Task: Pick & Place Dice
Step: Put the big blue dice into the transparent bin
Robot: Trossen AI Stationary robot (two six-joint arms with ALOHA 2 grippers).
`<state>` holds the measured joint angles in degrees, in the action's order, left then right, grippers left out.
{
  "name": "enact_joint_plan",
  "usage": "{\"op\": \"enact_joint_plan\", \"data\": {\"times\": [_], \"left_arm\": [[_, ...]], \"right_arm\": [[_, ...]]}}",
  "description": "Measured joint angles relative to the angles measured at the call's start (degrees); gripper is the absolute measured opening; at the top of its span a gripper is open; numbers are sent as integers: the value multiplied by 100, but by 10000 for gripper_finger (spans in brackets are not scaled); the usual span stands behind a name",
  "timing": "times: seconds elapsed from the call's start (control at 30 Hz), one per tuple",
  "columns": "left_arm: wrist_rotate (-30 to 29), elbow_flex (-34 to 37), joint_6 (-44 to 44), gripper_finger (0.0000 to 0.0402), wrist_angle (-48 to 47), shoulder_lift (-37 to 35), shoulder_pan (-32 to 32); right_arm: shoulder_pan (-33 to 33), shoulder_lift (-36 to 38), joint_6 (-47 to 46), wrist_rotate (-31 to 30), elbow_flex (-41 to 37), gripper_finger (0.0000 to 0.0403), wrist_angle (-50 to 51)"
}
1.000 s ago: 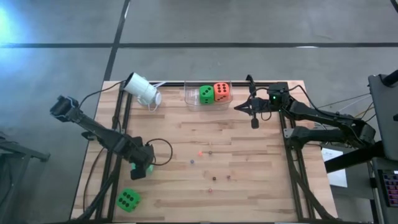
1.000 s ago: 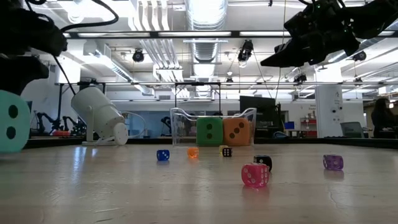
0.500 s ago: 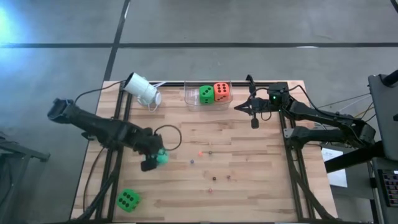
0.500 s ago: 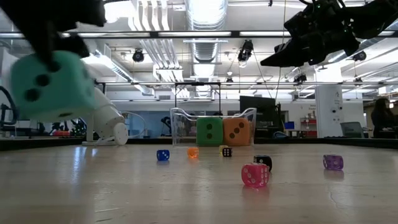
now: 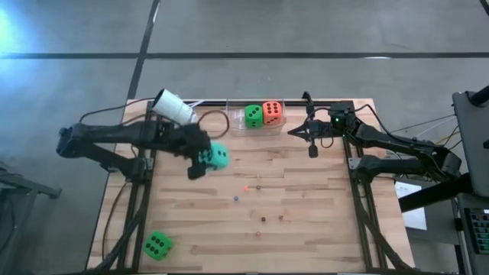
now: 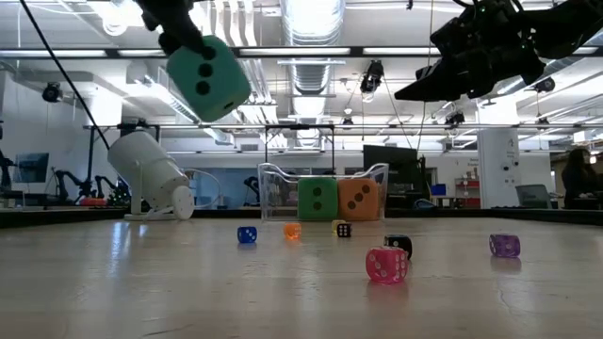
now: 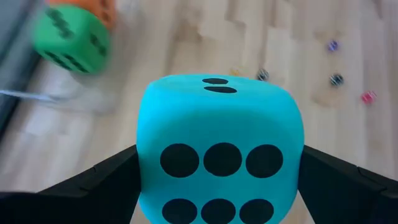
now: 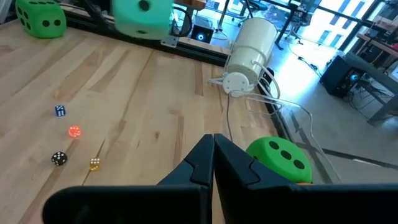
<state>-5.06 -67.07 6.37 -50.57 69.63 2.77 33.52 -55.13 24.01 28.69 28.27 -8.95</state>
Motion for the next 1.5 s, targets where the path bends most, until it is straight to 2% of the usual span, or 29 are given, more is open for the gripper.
{"op": "enact_joint_plan", "data": {"times": [0.2, 0.4, 0.57, 0.77, 0.93, 1.13, 1.33, 1.5], "left_arm": [[-13, -290, -598, 368, 149, 148, 682], [-6, -923, -1254, 368, 193, 845, 1182], [13, -1911, -1690, 368, 130, 1719, 1589], [89, -3335, -2291, 368, -503, 2832, 2003], [168, -4406, -2711, 368, -684, 3635, 2154], [168, -5378, -2948, 368, -645, 4396, 2239], [169, -5807, -3236, 368, -433, 4957, 2307], [167, -5893, -3235, 368, -285, 5230, 2347]], "right_arm": [[-2, 0, 0, 0, 0, 8, 1], [0, 36, 8, -15, 0, 8, -3], [2, 117, 2, -15, 2, 8, -11], [2, 218, -15, -15, 2, 8, -5], [2, 227, -21, -15, 2, 8, -3], [6, 227, 14, -17, 2, 8, 11], [13, 241, 37, -20, 2, 8, 15], [13, 264, 39, -31, 2, 8, 15]]}}
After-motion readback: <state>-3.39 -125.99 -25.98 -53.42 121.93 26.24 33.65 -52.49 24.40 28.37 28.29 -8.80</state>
